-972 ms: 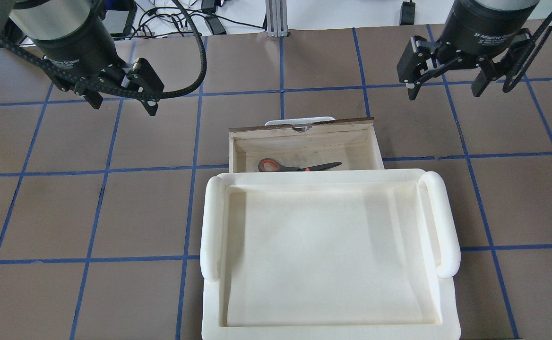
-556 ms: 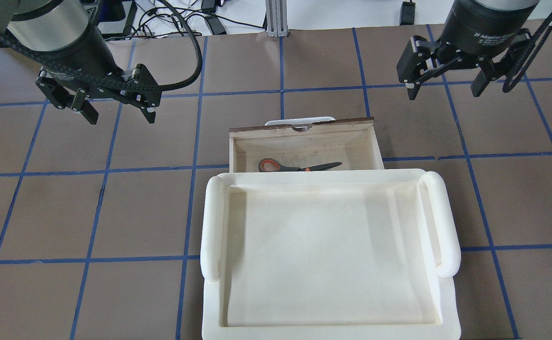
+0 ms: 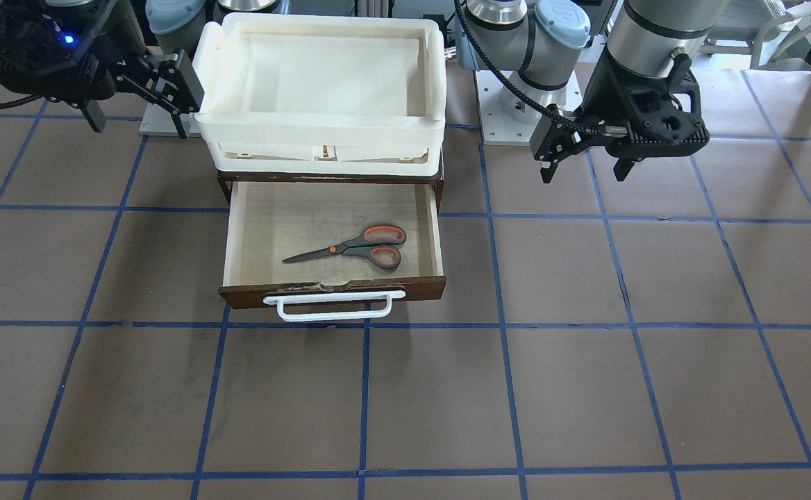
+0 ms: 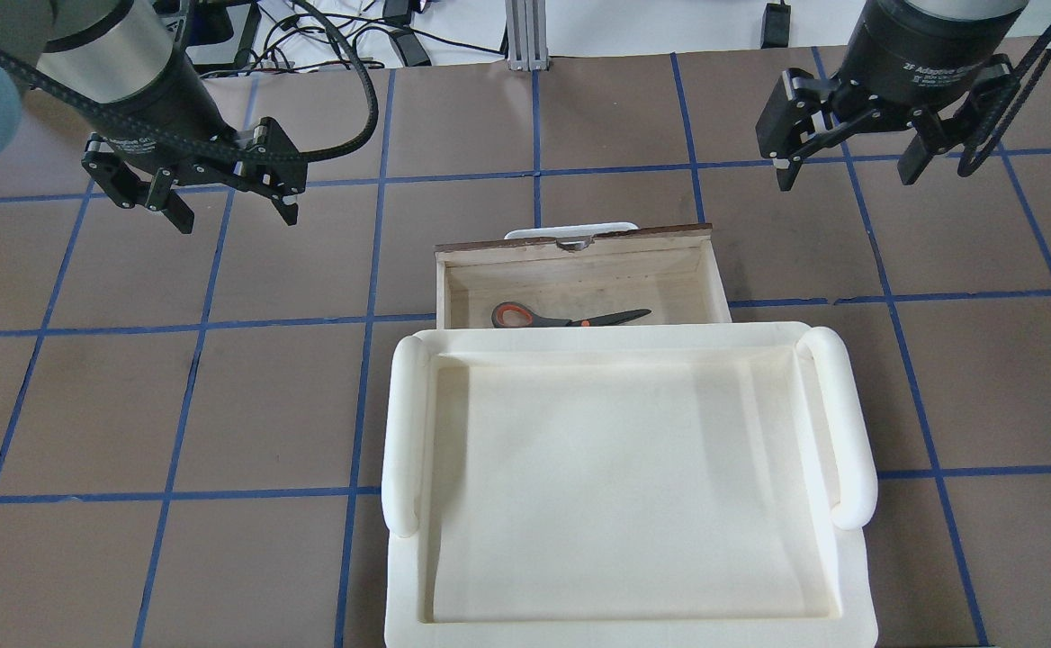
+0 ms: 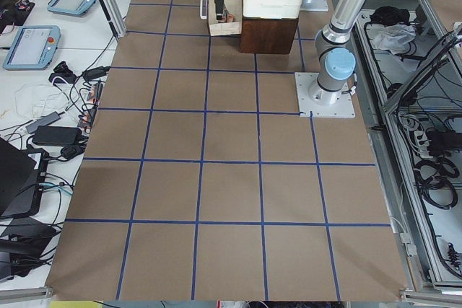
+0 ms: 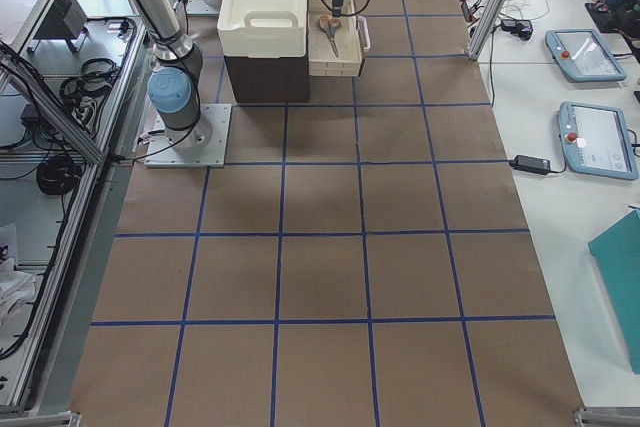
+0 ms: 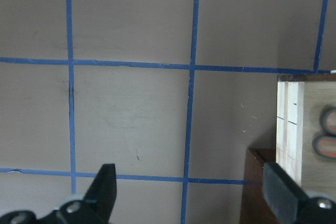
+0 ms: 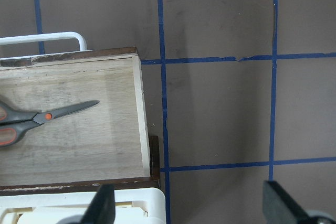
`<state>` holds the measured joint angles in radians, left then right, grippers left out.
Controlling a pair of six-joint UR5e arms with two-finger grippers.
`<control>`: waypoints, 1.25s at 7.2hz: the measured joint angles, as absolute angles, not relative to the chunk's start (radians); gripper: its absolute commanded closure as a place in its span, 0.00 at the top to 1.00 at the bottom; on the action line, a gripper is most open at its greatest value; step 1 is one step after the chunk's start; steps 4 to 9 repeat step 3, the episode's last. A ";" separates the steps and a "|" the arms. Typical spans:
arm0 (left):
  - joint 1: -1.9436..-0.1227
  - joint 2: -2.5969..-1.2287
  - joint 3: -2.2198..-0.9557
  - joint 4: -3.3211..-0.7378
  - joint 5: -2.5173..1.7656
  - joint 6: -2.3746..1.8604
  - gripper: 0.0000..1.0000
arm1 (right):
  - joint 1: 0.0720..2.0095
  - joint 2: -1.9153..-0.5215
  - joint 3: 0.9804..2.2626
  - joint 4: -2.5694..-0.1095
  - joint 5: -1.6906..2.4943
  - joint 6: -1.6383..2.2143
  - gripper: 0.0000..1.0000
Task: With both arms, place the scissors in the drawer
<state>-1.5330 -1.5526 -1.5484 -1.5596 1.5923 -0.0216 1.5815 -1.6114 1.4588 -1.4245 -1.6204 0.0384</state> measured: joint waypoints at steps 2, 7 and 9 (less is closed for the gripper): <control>-1.520 -1.555 -1.543 -1.528 1.580 -0.014 1.00 | 1.582 -1.611 1.459 -1.425 -1.620 0.038 1.00; -1.520 -1.557 -1.544 -1.525 1.577 -0.013 1.00 | 1.582 -1.611 1.459 -1.425 -1.619 0.038 1.00; -1.520 -1.557 -1.544 -1.525 1.577 -0.013 1.00 | 1.582 -1.611 1.459 -1.425 -1.619 0.038 1.00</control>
